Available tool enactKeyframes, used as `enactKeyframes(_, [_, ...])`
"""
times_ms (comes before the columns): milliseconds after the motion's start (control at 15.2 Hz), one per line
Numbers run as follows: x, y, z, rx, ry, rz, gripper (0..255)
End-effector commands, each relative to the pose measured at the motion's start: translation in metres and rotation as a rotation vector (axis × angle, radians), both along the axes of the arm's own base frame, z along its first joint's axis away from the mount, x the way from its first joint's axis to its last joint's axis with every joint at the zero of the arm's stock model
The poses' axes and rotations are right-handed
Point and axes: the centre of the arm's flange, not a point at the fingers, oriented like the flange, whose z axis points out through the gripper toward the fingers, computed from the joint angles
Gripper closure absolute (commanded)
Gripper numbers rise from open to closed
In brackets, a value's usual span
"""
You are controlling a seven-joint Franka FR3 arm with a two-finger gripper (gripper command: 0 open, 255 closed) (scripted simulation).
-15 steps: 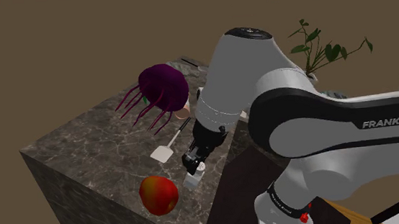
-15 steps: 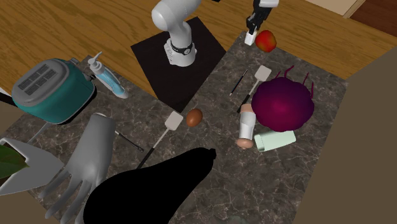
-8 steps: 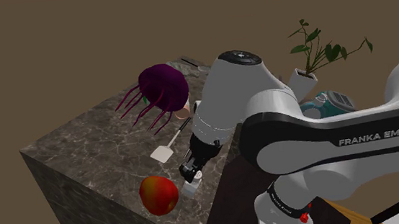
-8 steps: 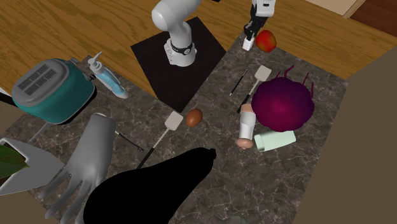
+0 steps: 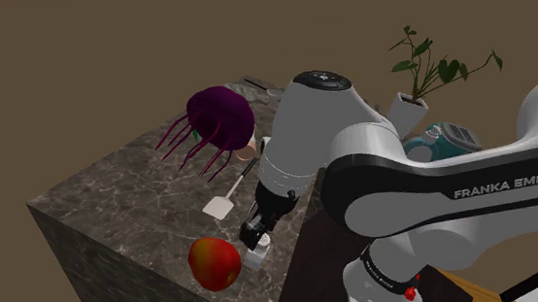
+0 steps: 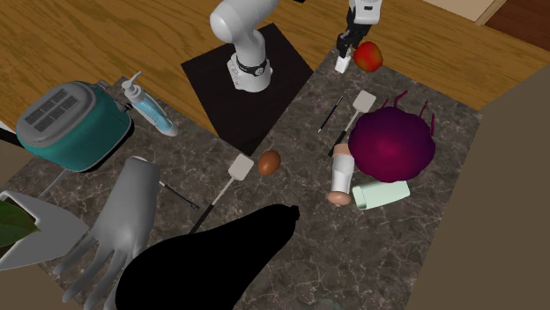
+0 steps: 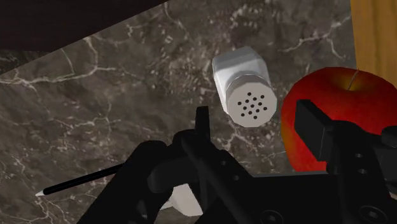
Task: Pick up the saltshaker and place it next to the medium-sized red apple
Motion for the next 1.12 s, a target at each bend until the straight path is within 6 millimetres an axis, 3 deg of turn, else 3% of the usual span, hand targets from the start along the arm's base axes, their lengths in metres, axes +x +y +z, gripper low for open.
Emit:
enactKeyframes(0, [0.000,0.000,0.000,0.000,0.000,0.000,0])
enactKeyframes(264, [0.000,0.000,0.000,0.000,0.000,0.000,0])
enactKeyframes(528, [-0.002,-0.001,0.050,0.000,0.000,0.000,0])
enactKeyframes(1056, [-0.002,-0.001,0.050,0.000,0.000,0.000,0])
